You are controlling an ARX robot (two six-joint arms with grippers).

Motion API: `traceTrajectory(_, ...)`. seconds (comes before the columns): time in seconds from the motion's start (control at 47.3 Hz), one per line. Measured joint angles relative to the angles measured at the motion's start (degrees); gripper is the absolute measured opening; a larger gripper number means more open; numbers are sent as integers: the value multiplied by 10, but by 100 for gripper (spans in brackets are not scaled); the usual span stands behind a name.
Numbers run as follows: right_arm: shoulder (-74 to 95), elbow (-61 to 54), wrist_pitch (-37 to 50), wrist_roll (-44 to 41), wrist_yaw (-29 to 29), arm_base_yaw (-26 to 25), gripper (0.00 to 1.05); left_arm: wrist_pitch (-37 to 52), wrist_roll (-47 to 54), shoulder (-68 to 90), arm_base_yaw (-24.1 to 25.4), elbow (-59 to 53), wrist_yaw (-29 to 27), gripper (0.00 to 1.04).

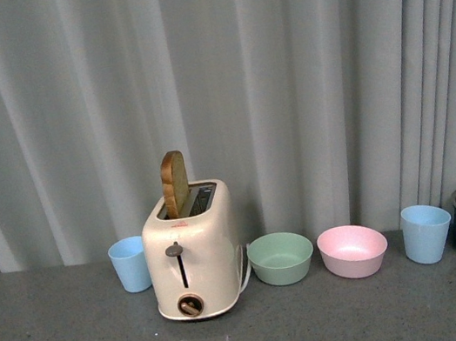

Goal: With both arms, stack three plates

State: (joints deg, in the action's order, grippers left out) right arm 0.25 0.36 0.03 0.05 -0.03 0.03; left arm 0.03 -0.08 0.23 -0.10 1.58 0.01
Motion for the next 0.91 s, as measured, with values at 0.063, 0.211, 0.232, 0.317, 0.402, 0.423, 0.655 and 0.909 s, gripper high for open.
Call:
traceTrajectory(0.063,0,0,0,0,0,0,97,0,0,0,0,0,0,98)
traceTrajectory(0.211,112,37,-17,61,183,4,97,0,0,0,0,0,-2,98)
traceTrajectory(0.232,143,42,3,64,186,-11,97,0,0,0,0,0,-1,98)
traceTrajectory(0.317,312,69,142,72,120,-107,97,0,0,0,0,0,0,98)
traceTrajectory(0.402,502,114,271,69,42,-184,97,0,0,0,0,0,0,98)
traceTrajectory(0.423,556,129,299,65,28,-200,97,0,0,0,0,0,0,98)
traceTrajectory(0.655,920,257,301,14,-33,-281,97,0,0,0,0,0,0,98)
traceTrajectory(0.909,1030,299,263,-91,-45,-283,97,0,0,0,0,0,0,98)
